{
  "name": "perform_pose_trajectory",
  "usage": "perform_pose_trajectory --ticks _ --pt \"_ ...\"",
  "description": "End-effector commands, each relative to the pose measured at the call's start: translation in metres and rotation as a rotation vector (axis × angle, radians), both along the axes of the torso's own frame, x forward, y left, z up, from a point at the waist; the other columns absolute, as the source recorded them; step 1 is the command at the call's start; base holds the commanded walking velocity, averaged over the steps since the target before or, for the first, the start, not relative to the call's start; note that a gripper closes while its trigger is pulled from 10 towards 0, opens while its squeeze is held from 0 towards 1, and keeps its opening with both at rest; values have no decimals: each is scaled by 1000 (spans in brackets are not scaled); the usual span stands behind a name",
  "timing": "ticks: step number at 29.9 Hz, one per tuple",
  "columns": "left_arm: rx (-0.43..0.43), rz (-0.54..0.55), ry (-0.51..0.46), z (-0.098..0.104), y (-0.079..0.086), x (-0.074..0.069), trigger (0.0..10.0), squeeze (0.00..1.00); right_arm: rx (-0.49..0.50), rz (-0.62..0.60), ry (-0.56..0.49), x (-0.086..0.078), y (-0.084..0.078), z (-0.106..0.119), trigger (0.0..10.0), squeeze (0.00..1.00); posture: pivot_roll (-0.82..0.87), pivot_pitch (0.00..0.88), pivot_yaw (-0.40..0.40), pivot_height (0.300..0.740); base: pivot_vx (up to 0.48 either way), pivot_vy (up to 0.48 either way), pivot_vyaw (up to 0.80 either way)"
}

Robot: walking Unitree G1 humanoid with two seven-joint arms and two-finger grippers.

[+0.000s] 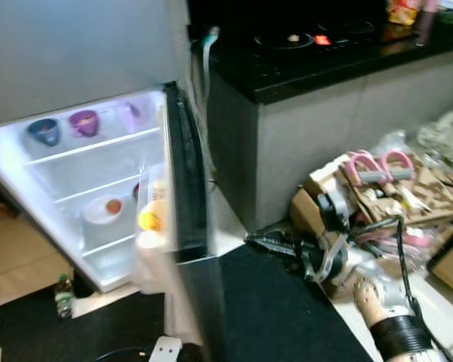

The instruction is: Restocking fridge

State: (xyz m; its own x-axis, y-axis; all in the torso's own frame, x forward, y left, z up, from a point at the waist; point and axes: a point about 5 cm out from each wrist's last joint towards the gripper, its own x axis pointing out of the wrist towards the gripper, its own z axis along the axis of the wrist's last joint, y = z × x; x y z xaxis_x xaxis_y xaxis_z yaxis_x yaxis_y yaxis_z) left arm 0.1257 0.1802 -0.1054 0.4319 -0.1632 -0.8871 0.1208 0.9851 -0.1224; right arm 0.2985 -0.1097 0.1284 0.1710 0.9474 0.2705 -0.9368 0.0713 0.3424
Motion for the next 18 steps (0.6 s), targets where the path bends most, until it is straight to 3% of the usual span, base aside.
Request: perform_pose_trajectory --ticks 1,3,10,13,15,16,17,18 --pt "3 -10 35 -3 0 -8 10000 0 -128 -214 61 11 -15 -30 10000 0 -37 7 20 740 0 0 0" --pt "3 -9 36 -3 0 -8 10000 0 -243 -394 146 15 -30 -53 10000 0 -38 10 18 740 0 0 0" --pt "3 -7 40 -3 -1 -9 10000 0 -402 -599 350 -4 -59 -95 10000 0 -40 13 17 740 0 0 0" --pt "2 -7 41 -3 -1 -9 10000 0 -434 -631 385 -8 -63 -102 10000 0 -40 13 17 740 0 0 0" --pt "2 -6 42 -3 -2 -10 10000 0 -550 -792 548 -30 -87 -135 10000 0 -37 6 19 740 0 0 0" --pt "2 -6 42 -3 -2 -10 10000 0 -550 -792 548 -30 -87 -135 10000 0 -37 6 19 740 0 0 0" --pt "3 -5 43 -4 -2 -10 10000 0 -598 -874 636 -45 -100 -150 10000 0 -39 6 19 740 0 0 0" --pt "3 -5 43 -4 -2 -10 10000 0 -598 -874 636 -45 -100 -150 10000 0 -39 6 19 740 0 0 0"
